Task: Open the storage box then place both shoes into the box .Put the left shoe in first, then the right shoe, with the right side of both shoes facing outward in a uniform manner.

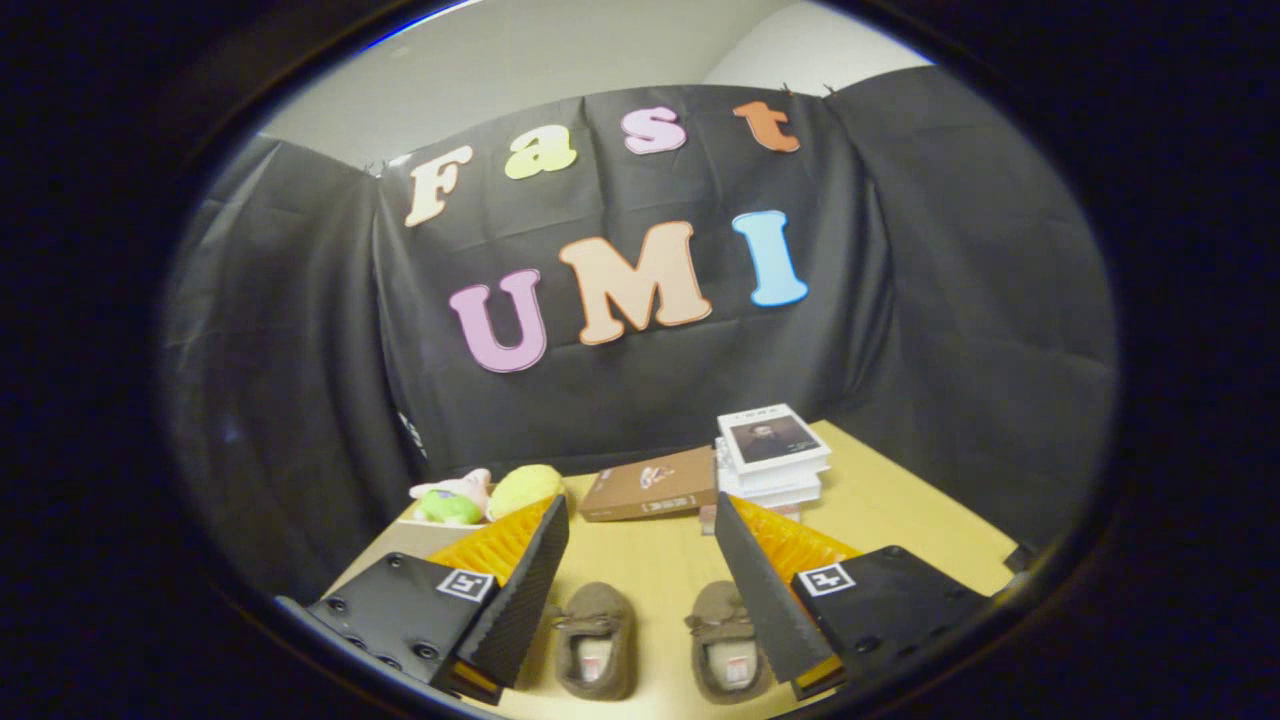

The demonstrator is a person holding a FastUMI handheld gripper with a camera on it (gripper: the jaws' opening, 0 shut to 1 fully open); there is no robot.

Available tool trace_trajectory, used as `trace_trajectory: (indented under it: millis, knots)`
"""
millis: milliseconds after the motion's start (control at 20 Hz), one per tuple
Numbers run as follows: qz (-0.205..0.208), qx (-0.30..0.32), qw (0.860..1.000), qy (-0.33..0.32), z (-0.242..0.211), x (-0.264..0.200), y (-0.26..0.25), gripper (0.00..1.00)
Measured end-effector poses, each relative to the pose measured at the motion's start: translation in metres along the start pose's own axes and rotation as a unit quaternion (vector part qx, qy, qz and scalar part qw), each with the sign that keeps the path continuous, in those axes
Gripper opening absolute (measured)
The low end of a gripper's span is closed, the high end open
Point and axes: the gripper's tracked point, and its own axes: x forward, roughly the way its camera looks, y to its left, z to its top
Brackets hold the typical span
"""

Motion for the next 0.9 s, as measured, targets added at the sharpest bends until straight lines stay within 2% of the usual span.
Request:
trace_trajectory:
  millis: [200,300,500,750,900]
  knots:
    - [0.039,0.083,0.995,0.036,-0.027,0.012,0.02,0.96]
    - [0.062,0.155,0.984,0.066,-0.047,0.018,0.031,0.96]
    - [0.093,0.297,0.936,0.164,-0.109,0.023,0.052,0.97]
    - [0.118,0.361,0.89,0.251,-0.169,0.012,0.084,0.98]
    - [0.142,0.42,0.847,0.294,-0.193,0.001,0.106,0.98]
